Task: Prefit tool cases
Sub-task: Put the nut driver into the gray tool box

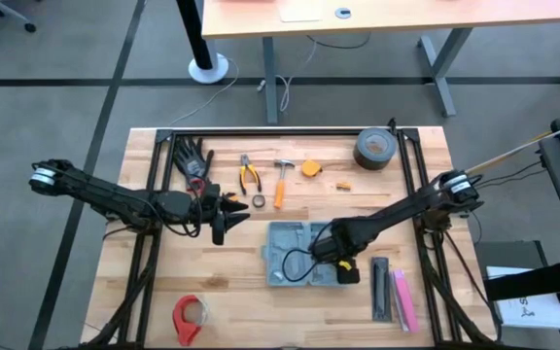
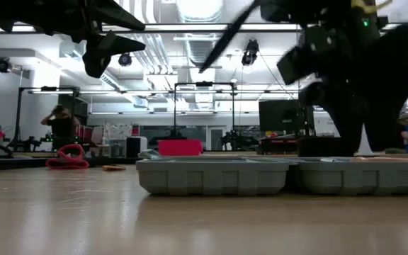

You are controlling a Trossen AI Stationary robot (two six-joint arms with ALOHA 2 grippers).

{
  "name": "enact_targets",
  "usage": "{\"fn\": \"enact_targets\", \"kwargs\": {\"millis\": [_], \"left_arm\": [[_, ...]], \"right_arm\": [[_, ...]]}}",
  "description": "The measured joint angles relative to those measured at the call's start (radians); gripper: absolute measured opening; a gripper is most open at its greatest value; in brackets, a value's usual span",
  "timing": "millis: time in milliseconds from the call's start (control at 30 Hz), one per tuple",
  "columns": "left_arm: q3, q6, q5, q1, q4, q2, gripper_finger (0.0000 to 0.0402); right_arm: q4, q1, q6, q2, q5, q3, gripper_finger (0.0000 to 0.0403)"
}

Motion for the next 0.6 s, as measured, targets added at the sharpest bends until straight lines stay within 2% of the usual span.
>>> {"fn": "enact_targets", "kwargs": {"millis": [367, 600], "left_arm": [[0.0, -0.003, 0.0, 0.0, -0.002, 0.0, 0.0168], [0.0, -0.005, 0.001, 0.0, -0.004, 0.0, 0.0168]], "right_arm": [[0.064, -0.002, 0.001, 0.047, -0.052, -0.026, 0.0179], [-0.013, -0.009, 0.056, -0.018, -0.016, -0.011, 0.0181]]}}
